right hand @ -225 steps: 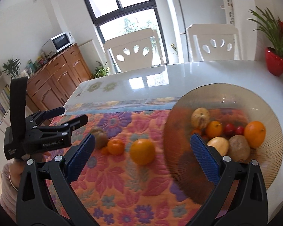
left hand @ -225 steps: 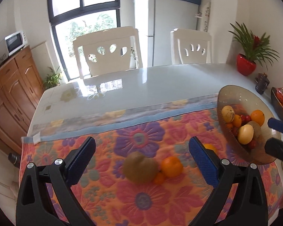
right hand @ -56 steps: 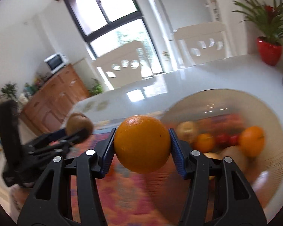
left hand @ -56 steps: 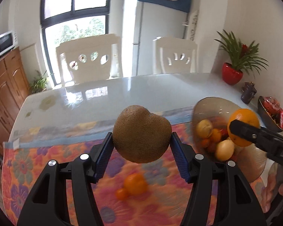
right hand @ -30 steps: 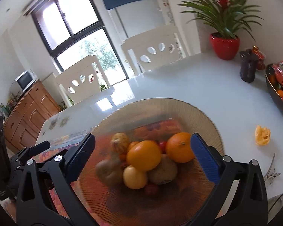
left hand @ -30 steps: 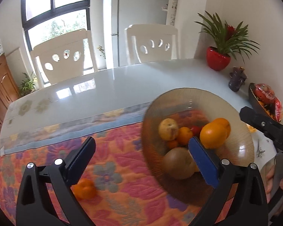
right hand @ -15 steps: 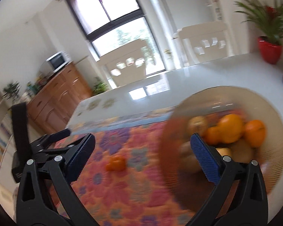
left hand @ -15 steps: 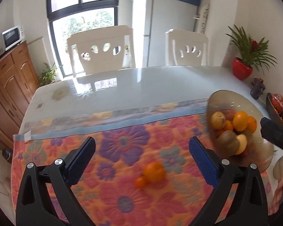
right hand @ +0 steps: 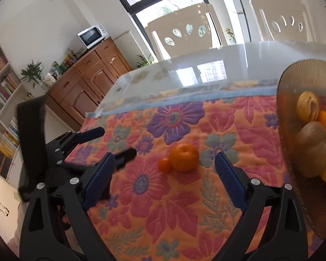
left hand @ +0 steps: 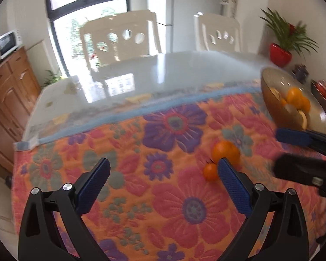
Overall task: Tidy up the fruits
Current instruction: 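Withdraw both open tools from the bowl back over the remaining fruit, then grasp a mandarin with the right tool while the left tool grasps an orange cherry tomato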
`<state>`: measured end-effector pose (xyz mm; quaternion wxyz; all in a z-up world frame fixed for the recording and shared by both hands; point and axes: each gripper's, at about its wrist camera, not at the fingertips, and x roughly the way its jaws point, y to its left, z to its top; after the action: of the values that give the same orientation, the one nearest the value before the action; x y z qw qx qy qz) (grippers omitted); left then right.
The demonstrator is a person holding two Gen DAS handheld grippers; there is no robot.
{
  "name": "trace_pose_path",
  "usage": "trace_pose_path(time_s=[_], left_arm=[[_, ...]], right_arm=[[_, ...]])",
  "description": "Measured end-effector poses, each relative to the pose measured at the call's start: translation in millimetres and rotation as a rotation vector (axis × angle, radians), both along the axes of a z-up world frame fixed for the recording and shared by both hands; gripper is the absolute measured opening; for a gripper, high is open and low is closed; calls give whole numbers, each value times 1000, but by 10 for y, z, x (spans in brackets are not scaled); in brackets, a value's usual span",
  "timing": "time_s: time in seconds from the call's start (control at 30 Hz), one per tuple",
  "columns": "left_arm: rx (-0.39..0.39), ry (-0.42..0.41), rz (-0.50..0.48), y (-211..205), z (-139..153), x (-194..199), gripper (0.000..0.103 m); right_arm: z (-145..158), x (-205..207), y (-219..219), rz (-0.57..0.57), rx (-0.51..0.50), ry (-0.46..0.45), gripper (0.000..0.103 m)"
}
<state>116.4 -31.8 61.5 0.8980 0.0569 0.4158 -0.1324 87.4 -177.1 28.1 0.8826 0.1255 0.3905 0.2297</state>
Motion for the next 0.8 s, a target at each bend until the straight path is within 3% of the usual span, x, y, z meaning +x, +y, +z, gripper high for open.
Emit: trace_pose_path(time_s=[0.13,0.43,0.53,0.67,0.7,0.73,0.8], left_arm=[[-29,15,-65,-120,-154,-51,98],[-13,67,-84,-254,-468,36,98],[17,72,-89,-341,-563,72,98],[41,59,-102,-444,-590,79,96],[45,49,-105,-458,-585,70,81],[11,24,-156,-481,-546,-6,43],[49,-33,-224,-612,-502,-164,20]], right_arm=[[-170,125,46,-16,-36,-3,93],[-474,355,187,45,-90,19,87],[-516,350,217,47,-116,-3,80],[-529,350,139,47,-55,5,51],[-527,342,116,42,-44,1,45],[-524,339,66,25,-22,-2,43],[-520,343,-20,21,47,0,43]])
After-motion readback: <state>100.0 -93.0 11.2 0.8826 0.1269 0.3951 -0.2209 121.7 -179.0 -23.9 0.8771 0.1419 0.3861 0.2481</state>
